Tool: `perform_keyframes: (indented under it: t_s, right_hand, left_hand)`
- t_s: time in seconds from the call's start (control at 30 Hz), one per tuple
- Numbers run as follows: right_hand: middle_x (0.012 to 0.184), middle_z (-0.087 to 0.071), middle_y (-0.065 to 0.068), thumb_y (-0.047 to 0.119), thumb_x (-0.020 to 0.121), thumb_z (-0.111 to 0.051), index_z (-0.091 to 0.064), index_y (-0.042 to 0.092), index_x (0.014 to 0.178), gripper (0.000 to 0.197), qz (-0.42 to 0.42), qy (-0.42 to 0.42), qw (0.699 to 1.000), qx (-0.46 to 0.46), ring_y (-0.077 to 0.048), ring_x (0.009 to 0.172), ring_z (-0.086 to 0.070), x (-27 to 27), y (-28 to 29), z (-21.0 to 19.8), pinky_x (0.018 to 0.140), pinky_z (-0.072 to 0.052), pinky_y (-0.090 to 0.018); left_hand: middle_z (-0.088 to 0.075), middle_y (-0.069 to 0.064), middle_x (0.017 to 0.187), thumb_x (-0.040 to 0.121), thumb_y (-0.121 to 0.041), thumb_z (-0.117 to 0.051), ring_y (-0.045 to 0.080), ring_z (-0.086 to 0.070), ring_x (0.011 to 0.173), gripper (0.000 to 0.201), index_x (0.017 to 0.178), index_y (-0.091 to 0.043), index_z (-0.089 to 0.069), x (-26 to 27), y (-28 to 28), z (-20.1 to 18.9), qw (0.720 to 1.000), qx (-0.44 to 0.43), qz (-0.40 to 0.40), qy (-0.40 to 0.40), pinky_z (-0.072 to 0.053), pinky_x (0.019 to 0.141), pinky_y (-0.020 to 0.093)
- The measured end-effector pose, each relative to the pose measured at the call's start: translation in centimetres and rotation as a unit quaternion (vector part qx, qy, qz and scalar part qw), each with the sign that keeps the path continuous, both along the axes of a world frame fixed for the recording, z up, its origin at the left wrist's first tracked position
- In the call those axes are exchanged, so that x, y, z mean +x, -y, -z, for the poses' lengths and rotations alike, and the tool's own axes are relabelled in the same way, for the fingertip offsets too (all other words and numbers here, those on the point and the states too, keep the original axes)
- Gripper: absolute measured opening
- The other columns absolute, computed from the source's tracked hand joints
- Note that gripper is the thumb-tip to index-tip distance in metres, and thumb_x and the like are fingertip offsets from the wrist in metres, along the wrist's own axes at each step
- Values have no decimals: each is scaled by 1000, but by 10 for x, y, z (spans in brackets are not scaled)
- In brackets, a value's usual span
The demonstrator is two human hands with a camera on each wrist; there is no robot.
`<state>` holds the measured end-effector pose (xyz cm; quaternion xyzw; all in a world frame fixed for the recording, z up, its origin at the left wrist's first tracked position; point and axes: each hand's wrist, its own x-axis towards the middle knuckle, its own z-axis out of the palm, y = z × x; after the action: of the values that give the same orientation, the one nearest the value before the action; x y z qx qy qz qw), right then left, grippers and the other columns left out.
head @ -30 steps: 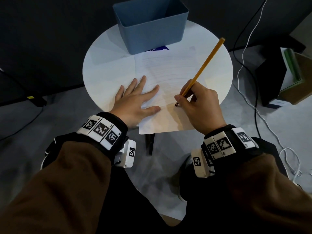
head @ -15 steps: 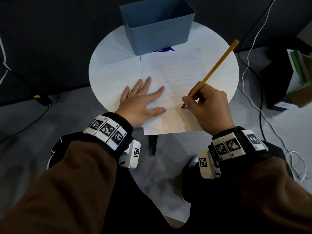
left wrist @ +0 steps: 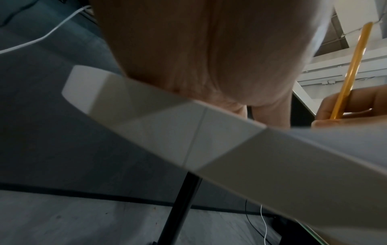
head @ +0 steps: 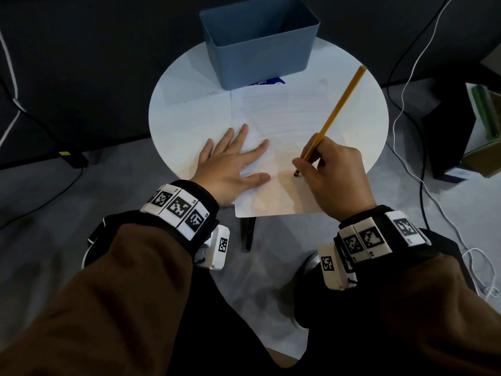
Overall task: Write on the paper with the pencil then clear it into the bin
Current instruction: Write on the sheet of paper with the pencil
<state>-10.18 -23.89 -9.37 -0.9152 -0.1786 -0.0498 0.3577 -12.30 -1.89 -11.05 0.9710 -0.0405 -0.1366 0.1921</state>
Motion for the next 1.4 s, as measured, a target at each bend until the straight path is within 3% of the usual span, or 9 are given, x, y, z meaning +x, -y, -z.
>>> perform_keyframes:
  t_s: [0.07, 0.2, 0.43, 0.53, 0.67, 0.9, 1.07, 1.2, 1.4]
  right_hand:
    - [68, -62, 20, 26, 95, -69, -62, 20, 88, 12, 3, 1, 1000, 6, -2, 59, -53, 0, 0, -1, 62, -50, -34]
    - [68, -64, 19, 26, 94, -70, -59, 24, 85, 14, -43, 3, 999, 19, 0, 62, -55, -7, -13, -1, 60, -40, -22]
    - [69, -63, 19, 28, 95, -68, -58, 25, 86, 15, -39, 7, 999, -12, 3, 62, -53, 1, -6, 1, 61, -39, -26]
    - [70, -65, 16, 27, 95, -69, -59, 24, 85, 14, -48, 8, 999, 5, 2, 63, -54, -3, -12, 0, 60, -38, -23]
    - [76, -69, 13, 29, 95, -68, -61, 24, 86, 12, -81, 6, 997, -1, -1, 62, -53, -7, -25, 3, 62, -46, -29]
    - [70, -64, 18, 28, 95, -69, -59, 23, 86, 14, -44, 10, 999, -7, 2, 62, -54, 3, -12, 1, 61, -41, -25]
    - [68, -61, 18, 25, 93, -70, -61, 21, 85, 13, -62, 9, 998, 19, 0, 62, -54, -4, -20, 3, 61, -38, -21]
    - [71, -65, 17, 27, 93, -69, -59, 24, 85, 14, -68, 4, 998, 17, -2, 62, -54, -4, -20, 4, 61, -44, -28]
    - [70, -64, 17, 25, 94, -70, -58, 24, 84, 15, -34, 13, 999, 17, 2, 62, -53, 2, -9, 1, 61, -39, -22]
  left_hand:
    - [19, -14, 164, 93, -72, -37, 7, 21, 149, 67, 151, -59, -7, 0, 0, 0, 1000, 0, 0, 2, 14, 121, 43]
    - [19, -14, 164, 93, -73, -37, 8, 21, 150, 67, 150, -59, -5, 2, 1, 1, 1000, 10, 0, 4, 14, 121, 43]
    - [20, -15, 164, 93, -72, -36, 9, 21, 150, 67, 151, -59, -4, 2, 1, 1, 1000, 17, -1, -2, 14, 121, 42]
    - [21, -15, 164, 93, -72, -36, 9, 21, 150, 68, 151, -58, -4, 3, 1, 2, 1000, 19, -1, 1, 14, 121, 42]
    - [21, -14, 163, 91, -75, -35, 10, 22, 150, 70, 151, -58, -2, 4, 2, 3, 1000, 29, -1, 4, 13, 121, 43]
    - [21, -15, 163, 93, -73, -35, 9, 22, 150, 68, 151, -58, -4, 2, 2, 0, 1000, 19, -1, -5, 14, 121, 42]
    - [21, -15, 163, 93, -73, -36, 10, 22, 150, 68, 150, -59, -2, 4, 1, 3, 1000, 25, -2, 3, 15, 120, 42]
    - [21, -16, 163, 92, -73, -36, 9, 22, 149, 68, 150, -59, -3, 4, 1, 3, 1000, 23, -2, 4, 14, 120, 42]
    - [21, -16, 163, 93, -72, -36, 8, 22, 149, 67, 150, -60, -4, 2, 0, 1, 1000, 12, -2, 2, 14, 121, 42]
